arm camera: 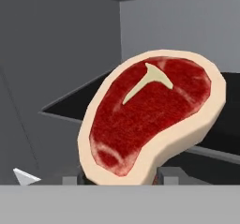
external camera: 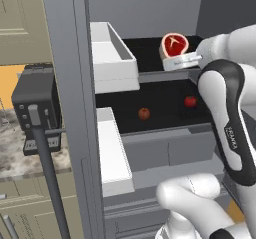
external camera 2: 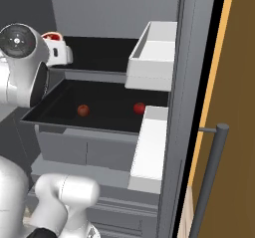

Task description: Open the fridge, remove the apple, tomato, and steak, and place them on any counter.

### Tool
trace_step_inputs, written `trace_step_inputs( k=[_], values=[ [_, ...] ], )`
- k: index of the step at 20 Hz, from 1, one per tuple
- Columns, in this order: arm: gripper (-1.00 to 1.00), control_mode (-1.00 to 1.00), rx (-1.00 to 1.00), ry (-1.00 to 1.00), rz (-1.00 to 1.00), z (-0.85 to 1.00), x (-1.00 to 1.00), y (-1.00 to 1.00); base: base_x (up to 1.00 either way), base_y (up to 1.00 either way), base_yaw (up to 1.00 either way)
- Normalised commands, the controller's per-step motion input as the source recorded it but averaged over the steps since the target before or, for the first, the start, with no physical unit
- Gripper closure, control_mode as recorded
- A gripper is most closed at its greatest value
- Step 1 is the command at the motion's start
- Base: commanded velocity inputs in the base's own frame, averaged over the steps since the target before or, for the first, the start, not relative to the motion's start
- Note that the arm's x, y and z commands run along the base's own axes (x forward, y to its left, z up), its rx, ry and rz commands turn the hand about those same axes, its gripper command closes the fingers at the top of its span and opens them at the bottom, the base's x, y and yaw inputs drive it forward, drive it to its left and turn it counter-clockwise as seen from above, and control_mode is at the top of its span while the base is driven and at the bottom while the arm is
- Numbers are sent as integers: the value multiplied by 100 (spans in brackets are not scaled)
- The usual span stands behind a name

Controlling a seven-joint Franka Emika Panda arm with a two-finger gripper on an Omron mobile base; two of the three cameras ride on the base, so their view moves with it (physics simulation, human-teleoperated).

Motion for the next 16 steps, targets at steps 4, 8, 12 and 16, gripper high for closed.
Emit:
trace_step_inputs(
  k=[4, 8, 12, 16],
  values=[
    [100, -100, 0, 1, 0, 0, -100, -24, 0, 0, 0],
    [100, -100, 0, -8, 0, 1, -100, -42, 0, 0, 0],
    [100, -100, 0, -3, -6, 0, -100, -43, 0, 0, 0],
    [100, -100, 0, 0, -14, 0, -84, -15, 0, 0, 0]
  ],
)
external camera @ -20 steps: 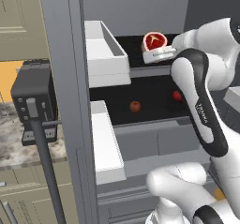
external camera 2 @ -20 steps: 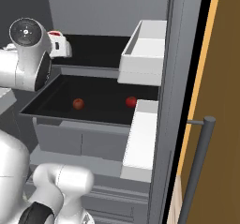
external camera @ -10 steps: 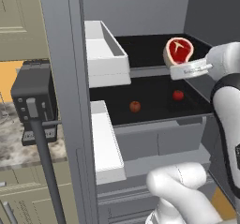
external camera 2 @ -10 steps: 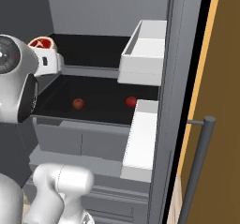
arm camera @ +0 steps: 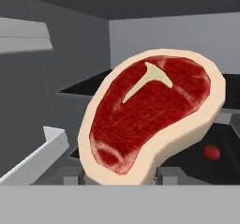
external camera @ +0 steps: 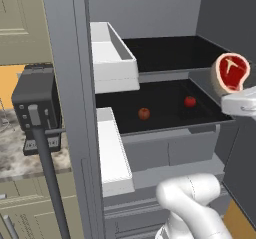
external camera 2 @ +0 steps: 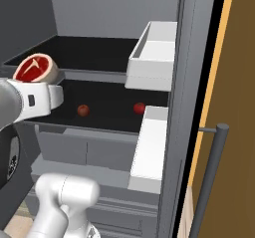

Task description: Open the fridge, remove the apple, tomato, and steak, and place them on any counter.

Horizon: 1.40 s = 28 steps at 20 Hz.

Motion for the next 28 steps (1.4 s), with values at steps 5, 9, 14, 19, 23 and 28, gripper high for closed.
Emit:
trace_step_inputs(
  k=[5, 9, 14, 19, 23, 28],
  values=[
    [100, -100, 0, 2, -4, 0, -25, 0, 0, 0, 0],
    [100, -100, 0, 1, 0, 0, 0, 0, 0, 0, 0],
    [100, -100, 0, 0, 0, 0, 0, 0, 0, 0, 0],
    [100, 100, 0, -1, 0, 0, -30, 0, -37, 0, -1],
    [100, 100, 0, 0, 0, 0, 0, 0, -100, 0, -2],
    [100, 100, 0, 0, 0, 0, 0, 0, -96, 4, -3]
  ],
)
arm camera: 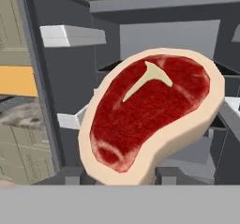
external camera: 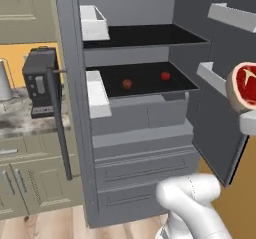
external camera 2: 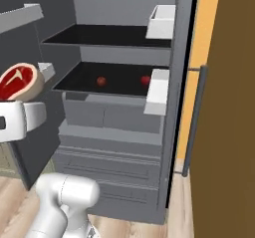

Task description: Open the fridge, remove the apple, tomato, and steak, and place them on any counter.

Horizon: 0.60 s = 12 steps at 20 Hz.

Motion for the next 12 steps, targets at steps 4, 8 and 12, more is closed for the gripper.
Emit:
trace_step_inputs(
  k=[4, 8, 12],
  values=[
    [100, 100, 0, 0, 0, 0, 0, 0, -79, 23, -3],
    [100, 100, 0, 0, 0, 0, 0, 0, -75, 66, 0],
    [100, 100, 0, 0, 0, 0, 0, 0, -54, 92, 0]
  ],
)
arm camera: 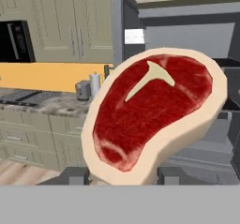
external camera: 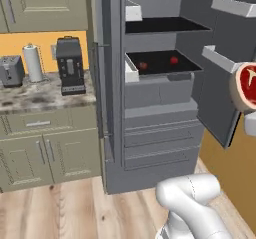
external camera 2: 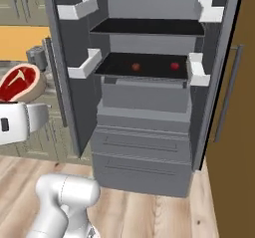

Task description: Open the fridge, remove the apple, tomato, and steak, and place them on any counter.

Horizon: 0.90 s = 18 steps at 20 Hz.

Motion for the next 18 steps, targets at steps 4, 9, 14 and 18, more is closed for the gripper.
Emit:
trace_step_inputs(
  k=[4, 9, 14, 18],
  values=[
    [100, 100, 0, 0, 0, 0, 0, 0, 8, 100, 0],
    [100, 100, 0, 0, 0, 0, 0, 0, 35, 100, 0],
    [100, 100, 0, 0, 0, 0, 0, 0, 43, 100, 0],
    [100, 100, 0, 0, 0, 0, 0, 0, 76, 97, 0]
  ],
)
